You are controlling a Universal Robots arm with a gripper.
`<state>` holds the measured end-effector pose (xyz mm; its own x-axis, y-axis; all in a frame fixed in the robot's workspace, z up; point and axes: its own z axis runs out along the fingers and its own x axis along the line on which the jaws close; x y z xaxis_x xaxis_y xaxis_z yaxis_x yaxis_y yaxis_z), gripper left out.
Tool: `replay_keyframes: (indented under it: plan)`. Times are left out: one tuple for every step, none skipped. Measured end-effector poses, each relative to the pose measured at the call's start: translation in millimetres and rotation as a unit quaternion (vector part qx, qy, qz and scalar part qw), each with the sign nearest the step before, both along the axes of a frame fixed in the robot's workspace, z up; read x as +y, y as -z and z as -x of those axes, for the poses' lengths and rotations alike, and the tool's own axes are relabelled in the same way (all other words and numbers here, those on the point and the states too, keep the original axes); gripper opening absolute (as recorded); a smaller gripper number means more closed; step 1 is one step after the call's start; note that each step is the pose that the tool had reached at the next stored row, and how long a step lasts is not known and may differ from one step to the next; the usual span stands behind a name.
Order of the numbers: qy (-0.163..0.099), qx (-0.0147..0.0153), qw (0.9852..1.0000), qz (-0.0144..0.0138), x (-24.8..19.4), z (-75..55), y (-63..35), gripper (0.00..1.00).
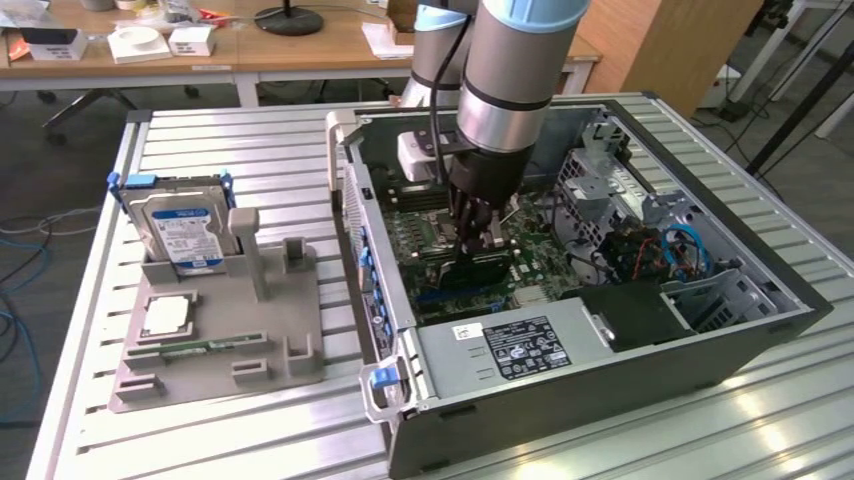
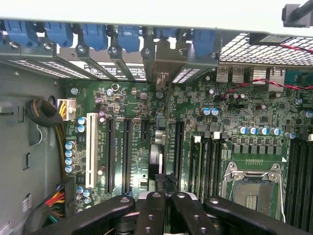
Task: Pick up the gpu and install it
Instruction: 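Press down on the gpu until it lock into place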
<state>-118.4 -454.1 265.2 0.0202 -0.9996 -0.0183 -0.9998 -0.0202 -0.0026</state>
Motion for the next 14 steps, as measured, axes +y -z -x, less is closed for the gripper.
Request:
replay_keyframes:
  plan:
    - [0.0, 0.0, 1.0, 0.0, 0.0, 0.0, 0.0, 0.1]
    - [0.0, 0.0, 1.0, -0.0001, 0.0, 0.0, 0.1, 0.1]
    - [0.0, 0.0, 1.0, -0.0001, 0.0, 0.0, 0.1, 0.1]
    - [0.0, -0.0001, 1.0, -0.0001, 0.0, 0.0, 0.2, 0.1]
    - [0.0, -0.0001, 1.0, -0.0003, -0.2, 0.1, 0.4, 0.1]
    - [0.0, -0.0001, 1.0, -0.0003, -0.2, 0.3, 0.5, 0.1]
    - [0.0, -0.0001, 1.0, -0.0003, -0.2, 0.3, 0.5, 0.1]
    - [0.0, -0.0001, 1.0, -0.0002, -0.3, 0.4, 0.5, 0.1]
    - [0.0, 0.0, 1.0, -0.0002, -0.3, 0.4, 0.4, 0.1]
    - [0.0, -0.0001, 1.0, -0.0002, -0.3, 0.4, 0.5, 0.1]
    - [0.0, 0.0, 1.0, -0.0001, -0.4, 0.5, 0.6, 0.1]
    - [0.0, 0.0001, 1.0, 0.0, -0.4, 0.5, 0.9, 0.1]
    - [0.0, 0.0001, 1.0, 0.0001, -0.5, 0.6, 1.2, 0.1]
    - [0.0, 0.0001, 1.0, 0.0001, -0.4, 0.5, 1.2, 0.1]
